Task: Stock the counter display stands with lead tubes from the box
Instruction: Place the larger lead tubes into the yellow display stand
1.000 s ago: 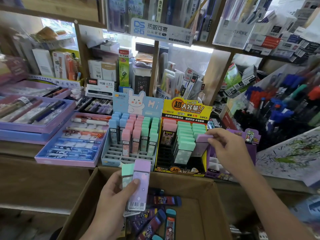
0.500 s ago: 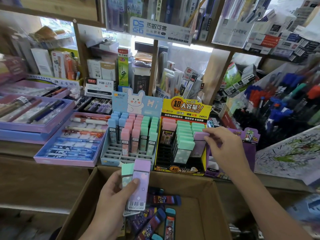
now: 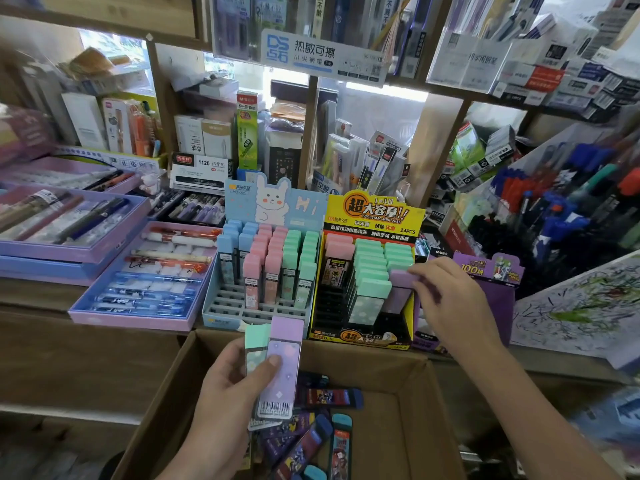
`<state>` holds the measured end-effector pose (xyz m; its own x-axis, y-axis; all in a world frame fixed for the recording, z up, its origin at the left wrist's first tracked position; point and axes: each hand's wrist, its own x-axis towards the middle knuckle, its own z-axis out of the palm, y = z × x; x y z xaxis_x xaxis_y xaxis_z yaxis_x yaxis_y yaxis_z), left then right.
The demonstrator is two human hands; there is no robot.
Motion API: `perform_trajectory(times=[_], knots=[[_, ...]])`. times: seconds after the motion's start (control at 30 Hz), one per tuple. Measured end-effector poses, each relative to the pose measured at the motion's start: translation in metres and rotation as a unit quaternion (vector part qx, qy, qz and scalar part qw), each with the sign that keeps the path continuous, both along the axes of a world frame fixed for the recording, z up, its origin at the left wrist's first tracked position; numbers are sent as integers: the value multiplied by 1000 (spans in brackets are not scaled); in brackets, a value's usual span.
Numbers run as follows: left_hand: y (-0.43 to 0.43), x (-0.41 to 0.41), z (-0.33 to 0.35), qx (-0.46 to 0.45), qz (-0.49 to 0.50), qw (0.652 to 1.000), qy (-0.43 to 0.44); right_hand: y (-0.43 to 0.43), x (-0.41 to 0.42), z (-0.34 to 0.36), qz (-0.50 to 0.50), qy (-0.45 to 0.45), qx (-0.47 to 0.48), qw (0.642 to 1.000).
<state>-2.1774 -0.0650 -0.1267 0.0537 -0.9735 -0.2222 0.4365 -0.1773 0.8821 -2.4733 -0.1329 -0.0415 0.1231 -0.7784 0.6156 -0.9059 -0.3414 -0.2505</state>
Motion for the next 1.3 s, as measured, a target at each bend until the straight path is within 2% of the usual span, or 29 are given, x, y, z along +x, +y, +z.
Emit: perform_trajectory(times=[0.3,0.43,0.53,0.6,0.77,0.87,1.07,1.17,1.3], knots=[[1,-1,0,0,-5,1000,4,4,6,2,-29,1,13,999],[2,0,2,-12,-18,1000,9,24,28,3,4,-135,-11,991],[4,-1,3,-18,-38,999,16,43,55,-2,78,-265,92,956],[5,-2,3,-20,-49,998,22,51,72,-11,94,-298,174,934],[5,-2,4,-33,-69,997,24,58,97,-32,87,-361,288,883],[5,-1,3,-40,-75,996,23,60,105,-37,106,-374,318,865],[4,-2,0,-23,-63,997,39,59,101,-36,106,-440,319,833],[2,0,-4,7,-33,997,71,61,86,-27,108,-450,301,834],[1,0,-6,13,-23,994,102,61,57,-7,94,-417,239,872]])
